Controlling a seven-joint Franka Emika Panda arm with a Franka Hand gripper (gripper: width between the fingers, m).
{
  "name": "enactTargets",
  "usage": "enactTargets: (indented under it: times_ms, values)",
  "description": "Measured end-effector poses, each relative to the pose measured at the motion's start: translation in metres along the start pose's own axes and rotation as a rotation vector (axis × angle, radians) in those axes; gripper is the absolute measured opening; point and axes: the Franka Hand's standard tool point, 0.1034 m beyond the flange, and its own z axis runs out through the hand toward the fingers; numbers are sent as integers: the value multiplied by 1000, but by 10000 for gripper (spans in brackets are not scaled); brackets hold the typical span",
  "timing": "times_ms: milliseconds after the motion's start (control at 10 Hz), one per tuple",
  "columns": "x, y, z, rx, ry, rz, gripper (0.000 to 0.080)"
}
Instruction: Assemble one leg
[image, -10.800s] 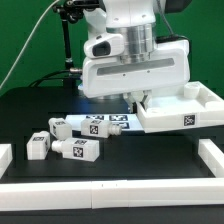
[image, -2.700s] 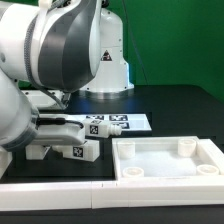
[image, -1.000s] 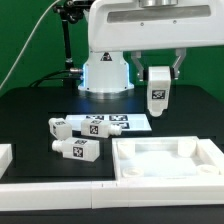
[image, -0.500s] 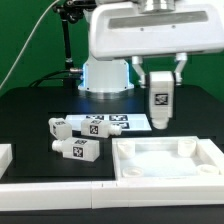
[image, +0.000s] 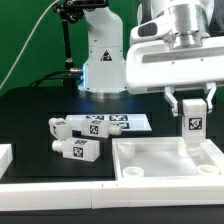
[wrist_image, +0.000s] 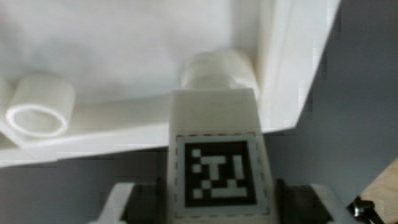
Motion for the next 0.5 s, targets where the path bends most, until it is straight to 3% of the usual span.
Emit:
enactTargets:
  times_ms: [100, 200, 500]
  values:
    - [-4, 3, 3, -5, -24, -22, 284]
    - [3, 8, 4, -13, -45, -62, 284]
    - [37, -10, 4, 7, -32, -70, 284]
